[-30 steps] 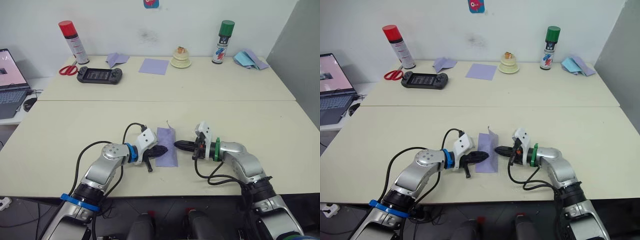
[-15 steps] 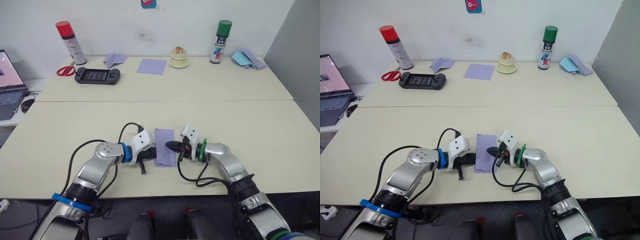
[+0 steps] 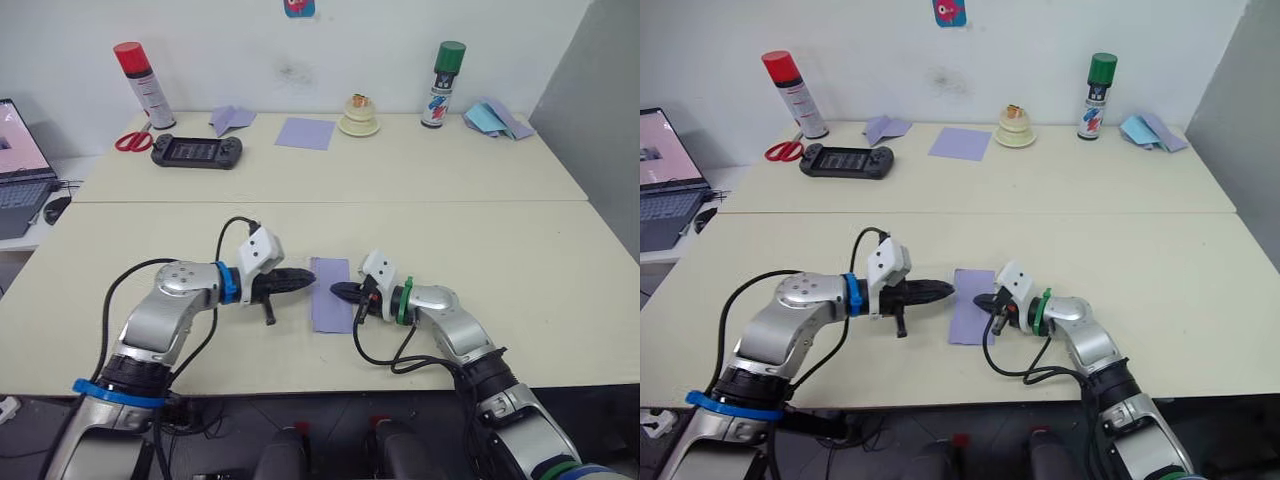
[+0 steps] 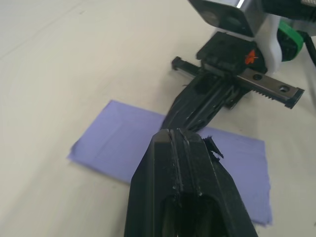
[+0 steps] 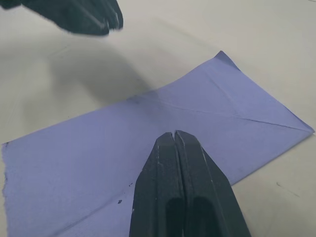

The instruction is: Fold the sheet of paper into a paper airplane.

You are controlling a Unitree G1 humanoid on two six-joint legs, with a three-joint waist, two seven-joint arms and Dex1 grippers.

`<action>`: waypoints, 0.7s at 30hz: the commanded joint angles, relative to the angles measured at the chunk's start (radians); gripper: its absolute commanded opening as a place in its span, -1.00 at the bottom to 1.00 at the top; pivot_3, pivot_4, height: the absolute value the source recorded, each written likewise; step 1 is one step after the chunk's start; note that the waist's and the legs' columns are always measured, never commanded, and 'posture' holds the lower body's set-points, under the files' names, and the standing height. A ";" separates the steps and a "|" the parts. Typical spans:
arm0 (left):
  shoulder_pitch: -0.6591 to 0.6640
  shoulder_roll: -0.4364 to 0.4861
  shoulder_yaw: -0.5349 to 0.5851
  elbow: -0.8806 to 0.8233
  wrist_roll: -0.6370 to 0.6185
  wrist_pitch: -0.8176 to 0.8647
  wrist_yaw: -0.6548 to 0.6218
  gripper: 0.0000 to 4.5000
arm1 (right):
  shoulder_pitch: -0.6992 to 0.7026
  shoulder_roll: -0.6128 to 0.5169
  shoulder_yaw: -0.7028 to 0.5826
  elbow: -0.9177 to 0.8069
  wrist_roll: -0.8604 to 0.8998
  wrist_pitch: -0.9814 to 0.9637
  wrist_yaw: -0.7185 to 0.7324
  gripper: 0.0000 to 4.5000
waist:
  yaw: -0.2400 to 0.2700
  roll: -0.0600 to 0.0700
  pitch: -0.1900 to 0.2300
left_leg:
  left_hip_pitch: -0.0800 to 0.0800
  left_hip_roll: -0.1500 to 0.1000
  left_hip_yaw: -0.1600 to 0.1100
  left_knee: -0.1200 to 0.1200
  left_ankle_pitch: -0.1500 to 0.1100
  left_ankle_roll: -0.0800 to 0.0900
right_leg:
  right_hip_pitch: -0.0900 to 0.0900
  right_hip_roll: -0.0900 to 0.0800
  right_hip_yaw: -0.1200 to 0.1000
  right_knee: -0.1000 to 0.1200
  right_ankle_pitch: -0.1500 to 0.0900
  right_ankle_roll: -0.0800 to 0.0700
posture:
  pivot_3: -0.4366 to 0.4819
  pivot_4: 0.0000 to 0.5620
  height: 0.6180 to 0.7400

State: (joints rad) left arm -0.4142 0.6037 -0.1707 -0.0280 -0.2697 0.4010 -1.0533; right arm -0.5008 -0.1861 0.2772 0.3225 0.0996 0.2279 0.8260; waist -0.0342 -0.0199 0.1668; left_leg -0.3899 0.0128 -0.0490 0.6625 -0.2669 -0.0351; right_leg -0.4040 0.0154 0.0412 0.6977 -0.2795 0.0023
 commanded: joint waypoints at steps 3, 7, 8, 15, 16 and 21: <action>0.047 0.014 -0.116 0.058 0.155 -0.137 0.020 -1.00 | -0.045 0.019 -0.030 0.104 -0.008 -0.003 -0.041 -0.99 | -0.001 0.000 0.000 | 0.000 0.000 0.000 0.000 0.000 0.000 | 0.000 0.000 0.000 0.000 0.000 0.000 | -0.05 -0.47 1.00; 0.056 0.018 -0.142 0.117 0.204 -0.207 0.017 -1.00 | -0.112 0.047 -0.067 0.235 -0.014 -0.026 -0.103 -0.99 | 0.001 -0.001 -0.001 | 0.002 0.000 0.000 0.000 0.000 0.000 | 0.001 0.000 0.000 0.000 0.000 0.000 | -0.05 -0.47 1.00; 0.054 0.019 -0.145 0.131 0.213 -0.221 0.014 -1.00 | -0.140 0.051 -0.076 0.294 -0.026 -0.051 -0.130 -0.99 | 0.001 -0.001 -0.001 | 0.004 0.000 0.001 0.000 0.000 0.000 | 0.003 0.000 0.000 0.000 0.000 0.000 | -0.05 -0.47 1.00; 0.043 0.025 -0.145 0.181 0.230 -0.271 -0.003 -1.00 | -0.278 0.031 -0.137 0.607 -0.063 -0.233 -0.267 -0.99 | 0.001 0.000 -0.002 | 0.016 -0.001 0.000 -0.002 0.000 0.001 | 0.017 0.000 0.000 -0.003 -0.001 -0.002 | -0.05 -0.47 1.00; 0.041 0.024 -0.144 0.187 0.232 -0.274 -0.003 -1.00 | -0.279 0.023 -0.136 0.616 -0.069 -0.265 -0.260 -0.99 | 0.001 0.000 -0.002 | 0.016 -0.001 0.000 -0.002 -0.001 0.001 | 0.017 0.000 0.000 -0.003 -0.001 -0.002 | -0.05 -0.47 1.00; 0.034 0.014 -0.136 0.188 0.217 -0.264 -0.007 -1.00 | -0.229 0.017 -0.164 0.462 0.014 -0.395 -0.088 -0.99 | 0.002 0.001 -0.001 | 0.015 -0.001 0.000 -0.002 -0.001 0.001 | 0.016 -0.001 0.000 -0.004 -0.001 -0.002 | -0.05 -0.47 1.00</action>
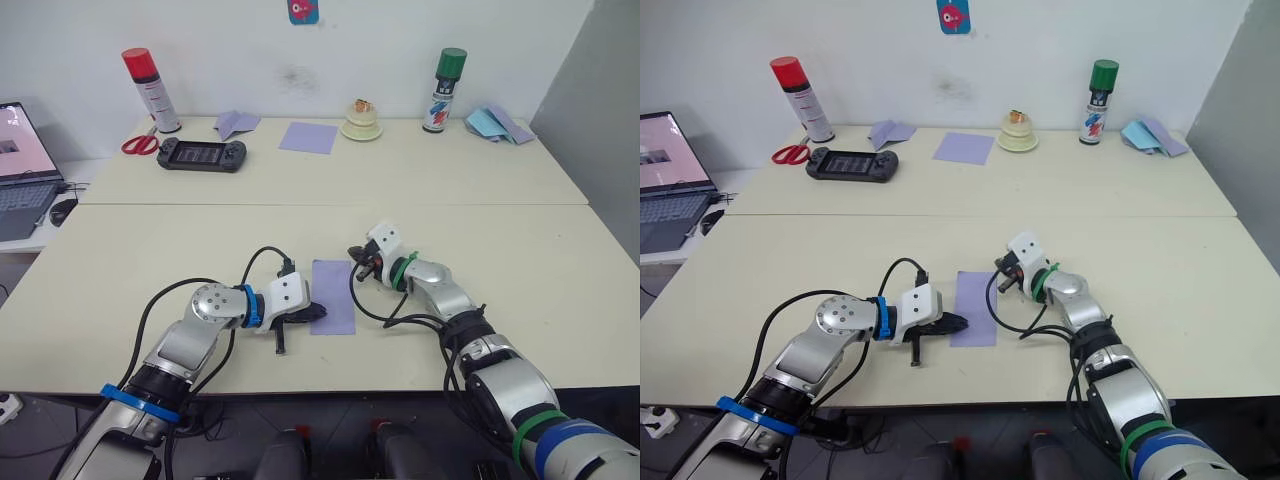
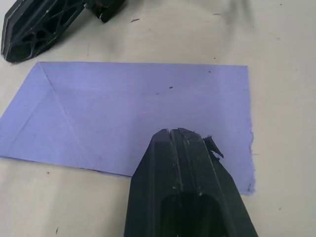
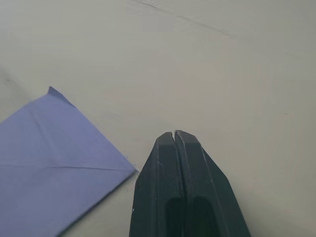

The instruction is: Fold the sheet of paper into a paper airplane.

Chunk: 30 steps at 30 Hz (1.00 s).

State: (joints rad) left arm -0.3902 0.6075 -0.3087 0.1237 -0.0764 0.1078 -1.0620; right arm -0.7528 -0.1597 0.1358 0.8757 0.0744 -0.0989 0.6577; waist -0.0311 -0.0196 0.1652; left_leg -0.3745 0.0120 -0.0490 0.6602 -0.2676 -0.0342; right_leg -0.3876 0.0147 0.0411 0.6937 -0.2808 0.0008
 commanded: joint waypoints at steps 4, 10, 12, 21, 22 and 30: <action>-0.002 0.000 -0.002 0.052 0.032 0.027 0.007 -1.00 | 0.099 -0.010 0.011 -0.249 0.071 -0.027 0.185 -0.99 | -0.003 0.002 0.001 | 0.000 0.001 0.000 0.000 0.000 0.000 | -0.001 0.000 0.000 0.000 0.000 0.000 | -0.05 -0.47 1.00; -0.010 -0.012 -0.001 0.060 0.035 0.031 0.014 -1.00 | 0.222 -0.043 0.145 -0.362 -0.039 0.049 0.232 -0.99 | 0.000 0.002 0.001 | 0.000 0.000 -0.001 0.000 0.000 0.000 | 0.000 0.000 -0.001 0.000 -0.001 0.001 | -0.05 -0.47 1.00; -0.009 -0.011 -0.003 0.058 0.043 0.027 0.018 -1.00 | 0.250 -0.063 0.176 -0.360 -0.067 0.063 0.247 -0.99 | 0.000 0.002 -0.001 | 0.000 0.000 0.000 0.000 0.000 0.000 | 0.000 0.000 0.000 0.000 -0.002 0.004 | -0.05 -0.47 1.00; 0.012 -0.008 0.007 0.038 0.037 0.047 0.029 -1.00 | 0.435 -0.198 0.273 -0.680 0.064 0.352 0.518 -0.99 | 0.002 0.003 -0.005 | 0.000 0.000 -0.002 -0.001 -0.001 0.002 | 0.003 0.000 -0.002 -0.005 -0.003 0.005 | -0.05 -0.47 1.00; 0.014 -0.008 0.008 0.036 0.036 0.049 0.030 -1.00 | 0.449 -0.215 0.285 -0.708 0.065 0.376 0.533 -0.99 | 0.002 0.003 -0.006 | 0.000 0.001 -0.002 -0.001 -0.001 0.002 | 0.003 0.000 -0.002 -0.005 -0.003 0.005 | -0.05 -0.47 1.00; 0.000 -0.019 0.007 0.057 0.031 0.041 0.034 -1.00 | 0.478 -0.264 0.199 -0.909 0.175 0.538 0.493 -0.99 | 0.002 0.003 -0.007 | 0.000 0.001 -0.003 -0.002 -0.001 0.002 | 0.005 0.001 -0.003 -0.012 -0.003 0.005 | -0.05 -0.47 1.00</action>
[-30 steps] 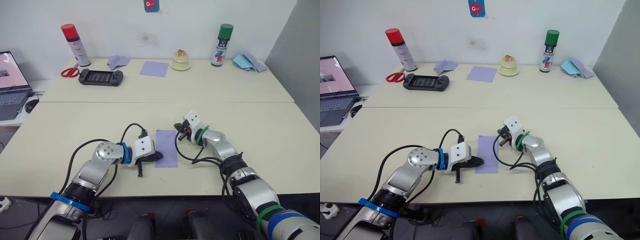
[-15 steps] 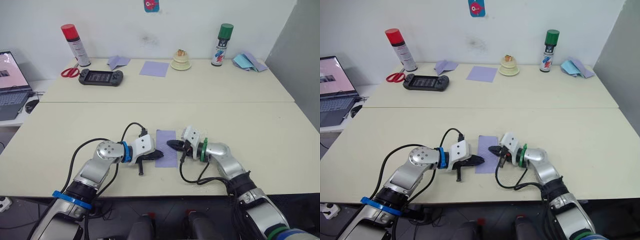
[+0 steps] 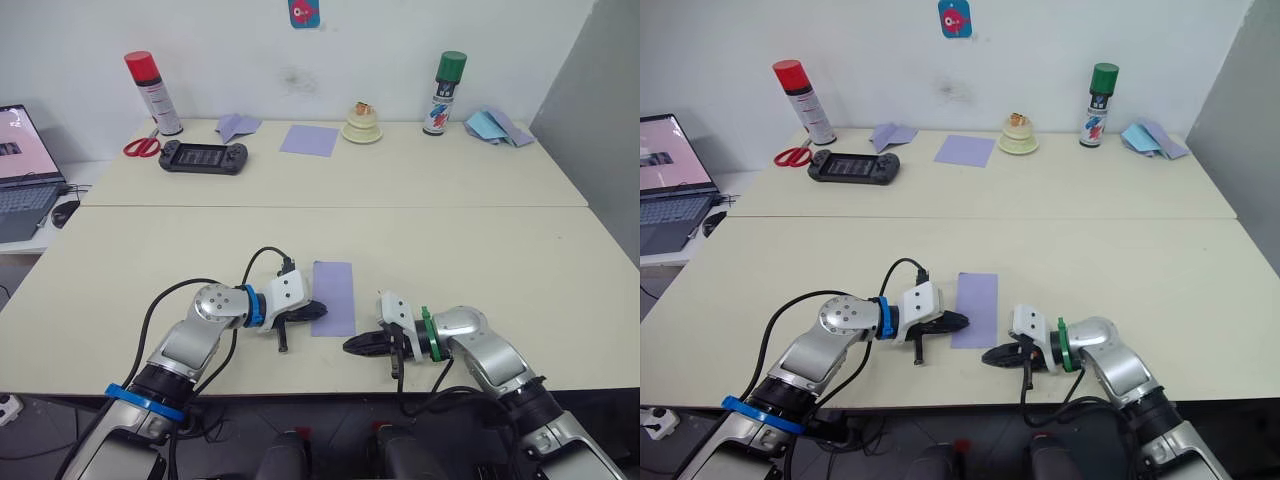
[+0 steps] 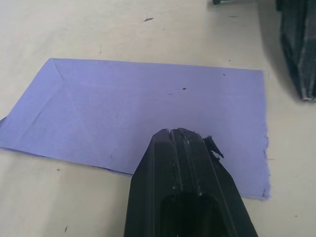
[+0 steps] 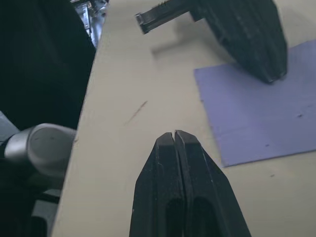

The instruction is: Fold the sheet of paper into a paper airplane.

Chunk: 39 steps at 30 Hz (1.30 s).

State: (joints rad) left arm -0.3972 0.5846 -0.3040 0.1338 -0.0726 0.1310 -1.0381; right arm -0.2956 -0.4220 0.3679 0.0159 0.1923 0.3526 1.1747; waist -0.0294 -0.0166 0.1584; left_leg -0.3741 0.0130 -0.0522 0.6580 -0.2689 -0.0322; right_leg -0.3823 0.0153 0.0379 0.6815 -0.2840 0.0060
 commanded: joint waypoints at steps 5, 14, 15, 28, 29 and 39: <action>-0.003 -0.005 0.020 0.067 0.000 -0.014 -0.006 -1.00 | -0.042 0.037 -0.148 -0.154 0.152 0.198 -0.133 -0.99 | 0.000 0.000 0.001 | -0.004 0.000 0.000 0.001 0.000 0.000 | -0.003 0.000 0.001 0.000 0.000 0.000 | -0.05 -0.47 1.00; -0.005 -0.055 0.143 0.037 -0.127 0.004 0.026 -1.00 | -0.141 0.100 -0.045 0.168 -0.118 -0.113 -0.315 -0.99 | 0.000 0.000 0.004 | -0.008 -0.001 0.001 0.001 0.000 0.000 | -0.007 0.000 0.001 0.000 0.001 0.001 | -0.05 -0.47 1.00; -0.009 -0.059 0.183 0.026 -0.161 0.031 0.041 -1.00 | -0.142 0.095 -0.036 0.193 -0.135 -0.136 -0.317 -0.99 | -0.001 0.000 0.005 | -0.009 -0.001 0.001 0.002 0.000 0.000 | -0.007 -0.001 0.001 0.000 0.001 0.001 | -0.05 -0.47 1.00; 0.048 -0.052 0.294 -0.019 -0.277 0.300 0.076 -1.00 | -0.106 0.108 -0.072 0.172 -0.099 -0.125 -0.327 -0.99 | 0.001 0.000 0.005 | -0.008 -0.001 0.000 0.002 0.000 0.000 | -0.006 -0.002 0.000 -0.001 0.001 0.001 | -0.05 -0.47 1.00; 0.049 -0.063 0.288 -0.020 -0.284 0.341 0.080 -1.00 | -0.102 0.112 -0.078 0.159 -0.093 -0.115 -0.330 -0.99 | 0.001 0.000 0.005 | -0.008 -0.001 0.000 0.002 0.000 0.000 | -0.006 -0.002 0.000 0.000 0.001 0.001 | -0.05 -0.47 1.00; 0.021 -0.074 0.221 -0.018 -0.260 0.415 0.058 -1.00 | -0.065 0.122 -0.072 0.079 -0.072 -0.065 -0.329 -0.99 | -0.001 0.000 0.006 | -0.008 -0.001 0.000 0.001 0.000 0.000 | -0.007 -0.001 0.000 0.000 0.001 0.001 | -0.05 -0.47 1.00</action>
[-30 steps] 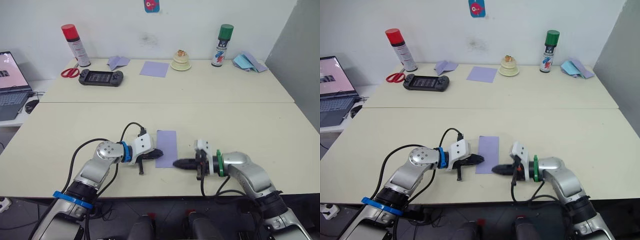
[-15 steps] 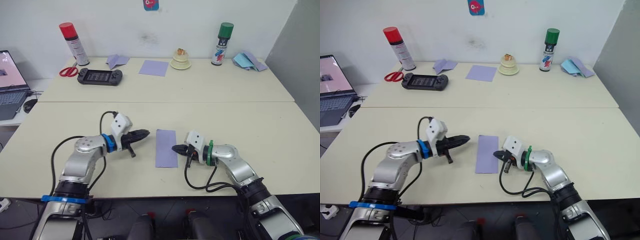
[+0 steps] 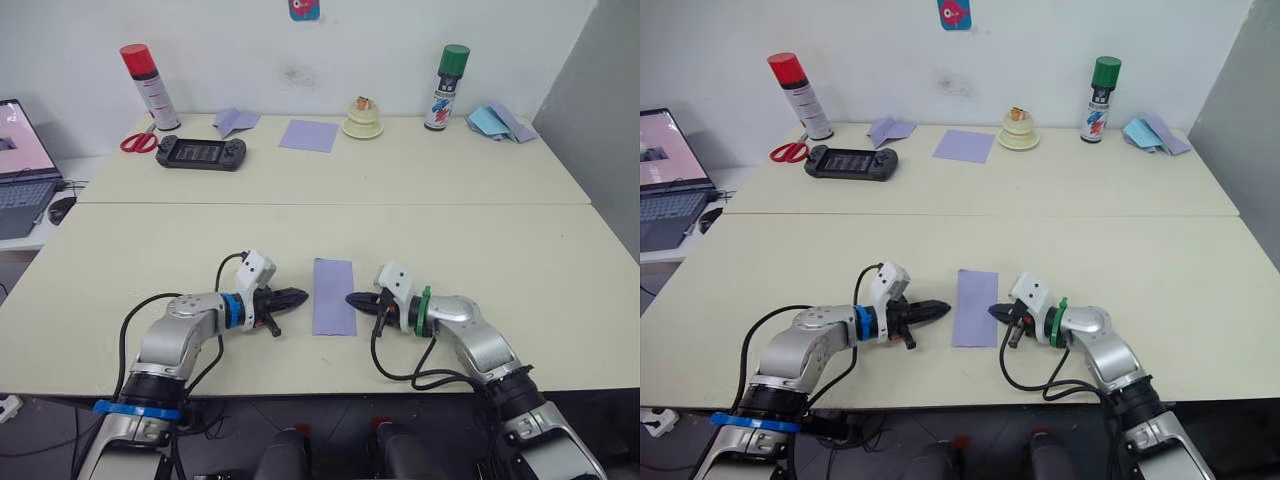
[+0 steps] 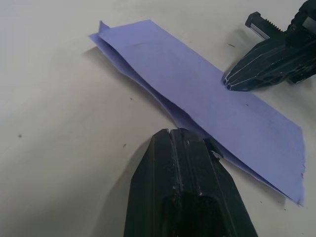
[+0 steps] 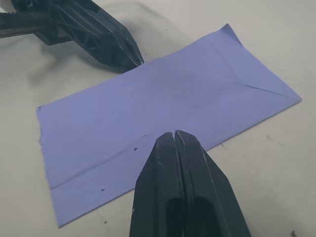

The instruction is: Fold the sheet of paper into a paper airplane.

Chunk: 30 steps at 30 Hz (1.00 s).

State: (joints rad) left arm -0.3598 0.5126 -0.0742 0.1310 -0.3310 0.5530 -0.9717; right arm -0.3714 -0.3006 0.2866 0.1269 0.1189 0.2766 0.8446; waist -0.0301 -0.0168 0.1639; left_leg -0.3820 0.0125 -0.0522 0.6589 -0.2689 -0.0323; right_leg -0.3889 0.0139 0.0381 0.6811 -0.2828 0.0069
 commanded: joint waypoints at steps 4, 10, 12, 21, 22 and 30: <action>-0.032 -0.007 -0.010 -0.026 -0.014 -0.014 -0.023 -1.00 | 0.020 0.008 0.020 -0.045 -0.004 0.022 -0.008 -0.99 | 0.000 0.000 0.000 | 0.000 0.000 0.000 0.000 0.000 0.000 | 0.000 0.000 0.000 0.000 0.000 0.000 | -0.05 -0.47 1.00; -0.052 0.010 0.000 -0.070 -0.033 0.018 -0.041 -1.00 | 0.027 0.012 0.032 -0.042 -0.016 0.020 -0.011 -0.99 | -0.001 0.000 0.000 | 0.000 0.000 0.000 0.000 0.000 0.000 | 0.000 0.000 0.000 0.000 0.000 0.000 | -0.05 -0.47 1.00; -0.054 0.017 -0.004 -0.081 -0.031 0.018 -0.044 -1.00 | 0.029 0.014 0.034 -0.044 -0.018 0.020 -0.013 -0.99 | -0.001 0.000 0.000 | 0.000 0.000 0.000 0.000 0.000 0.000 | 0.000 0.000 0.000 0.000 0.000 0.000 | -0.05 -0.47 1.00; -0.090 -0.030 -0.043 -0.084 -0.020 0.008 -0.026 -1.00 | 0.014 -0.007 -0.063 -0.234 0.078 0.178 -0.033 -0.99 | 0.001 0.000 0.003 | -0.001 0.000 0.000 0.000 0.000 0.000 | 0.000 0.000 0.000 0.000 0.000 0.000 | -0.05 -0.47 1.00; -0.096 -0.035 -0.047 -0.080 -0.017 0.003 -0.024 -1.00 | 0.013 -0.014 -0.079 -0.283 0.103 0.221 -0.035 -0.99 | 0.001 0.000 0.003 | -0.001 0.000 0.000 0.001 0.000 0.000 | 0.000 0.000 0.000 0.000 0.000 0.000 | -0.05 -0.47 1.00; -0.151 -0.078 -0.071 -0.097 -0.027 0.005 -0.020 -1.00 | -0.020 -0.060 -0.152 -0.566 0.268 0.498 -0.084 -0.99 | 0.001 0.001 0.004 | -0.001 0.000 -0.001 0.000 0.000 0.000 | -0.001 0.000 0.000 0.000 0.000 0.000 | -0.05 -0.47 1.00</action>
State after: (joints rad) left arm -0.4913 0.4471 -0.1399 0.0769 -0.3495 0.5732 -0.9932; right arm -0.3700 -0.3587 0.1591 -0.3796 0.3448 0.7410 0.7771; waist -0.0295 -0.0163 0.1684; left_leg -0.3835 0.0125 -0.0531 0.6590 -0.2689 -0.0324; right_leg -0.3897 0.0140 0.0377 0.6807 -0.2830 0.0074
